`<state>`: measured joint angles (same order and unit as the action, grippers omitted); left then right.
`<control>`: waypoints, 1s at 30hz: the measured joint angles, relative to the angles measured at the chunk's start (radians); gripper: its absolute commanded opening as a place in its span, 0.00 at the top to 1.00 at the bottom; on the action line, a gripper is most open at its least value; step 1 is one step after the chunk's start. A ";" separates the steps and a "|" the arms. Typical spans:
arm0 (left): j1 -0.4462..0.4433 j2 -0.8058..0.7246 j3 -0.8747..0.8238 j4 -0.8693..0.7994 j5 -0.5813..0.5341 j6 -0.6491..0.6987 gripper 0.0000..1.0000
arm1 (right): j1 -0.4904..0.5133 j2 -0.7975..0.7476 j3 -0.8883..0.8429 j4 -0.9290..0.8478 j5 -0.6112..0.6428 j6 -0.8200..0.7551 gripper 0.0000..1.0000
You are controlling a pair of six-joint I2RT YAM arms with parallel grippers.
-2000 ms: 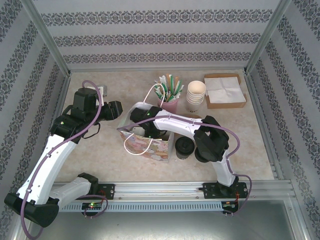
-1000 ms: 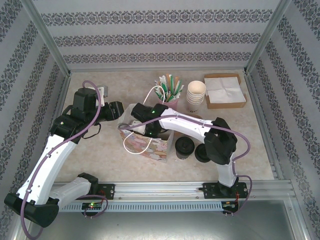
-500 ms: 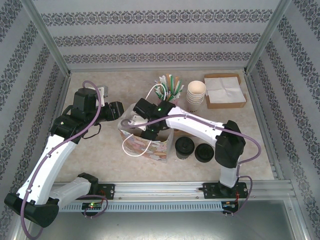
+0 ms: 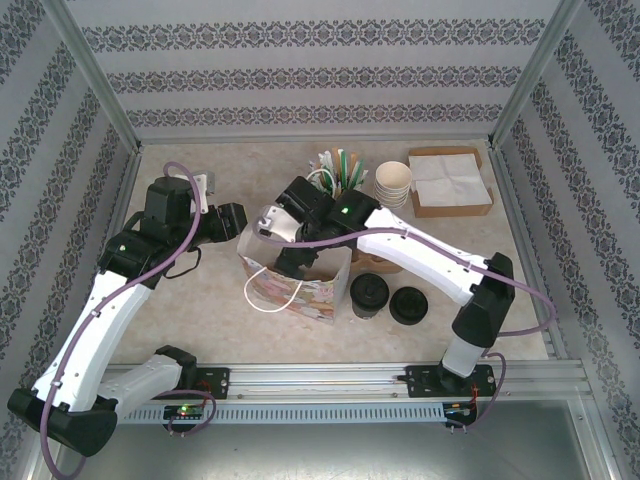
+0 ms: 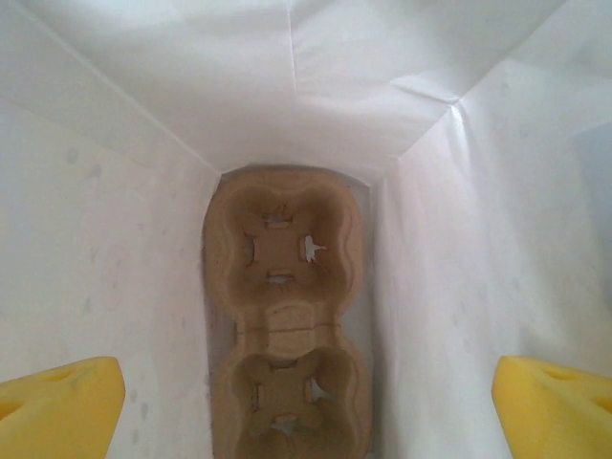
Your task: Pack the takeout coffee
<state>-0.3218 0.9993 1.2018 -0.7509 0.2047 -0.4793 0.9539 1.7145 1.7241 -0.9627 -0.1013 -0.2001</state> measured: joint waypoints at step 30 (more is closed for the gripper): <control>0.000 0.000 0.000 0.000 -0.003 0.000 0.44 | -0.067 -0.176 0.087 0.010 -0.079 0.291 0.22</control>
<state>-0.3218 0.9993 1.2018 -0.7509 0.2012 -0.4789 0.8867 1.5387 1.8111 -0.9527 -0.1802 0.0914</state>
